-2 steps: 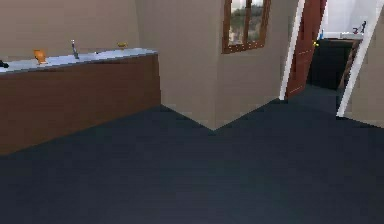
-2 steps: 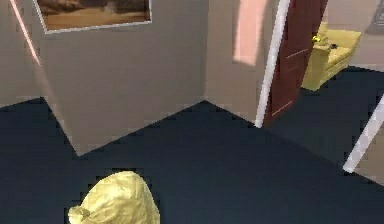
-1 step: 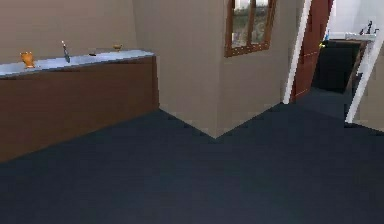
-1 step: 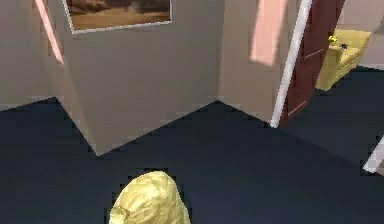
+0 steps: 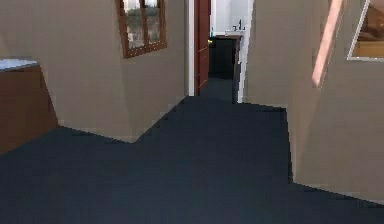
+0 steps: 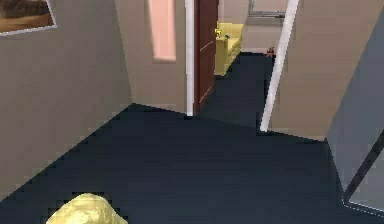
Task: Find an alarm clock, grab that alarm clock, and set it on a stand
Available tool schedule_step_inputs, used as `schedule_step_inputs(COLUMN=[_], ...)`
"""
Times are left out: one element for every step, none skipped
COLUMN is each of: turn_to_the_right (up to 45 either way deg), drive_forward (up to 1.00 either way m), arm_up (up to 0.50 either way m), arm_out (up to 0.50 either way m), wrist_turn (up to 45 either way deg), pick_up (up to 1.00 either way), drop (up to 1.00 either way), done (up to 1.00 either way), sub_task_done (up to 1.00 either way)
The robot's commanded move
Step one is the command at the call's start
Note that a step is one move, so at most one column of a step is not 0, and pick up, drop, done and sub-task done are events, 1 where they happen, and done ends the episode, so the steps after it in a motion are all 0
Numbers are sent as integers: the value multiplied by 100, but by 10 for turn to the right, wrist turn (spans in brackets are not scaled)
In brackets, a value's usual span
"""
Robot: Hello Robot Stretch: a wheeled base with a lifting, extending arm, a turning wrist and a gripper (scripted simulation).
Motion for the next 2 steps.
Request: schedule_step_inputs(turn_to_the_right=[0, 60], drive_forward=[45, 0], arm_up=[0, 0], arm_out=[0, 0], wrist_turn=[0, 0], pick_up=[0, 0], drop=[0, 0], done=[0, 0], sub_task_done=[0, 0])
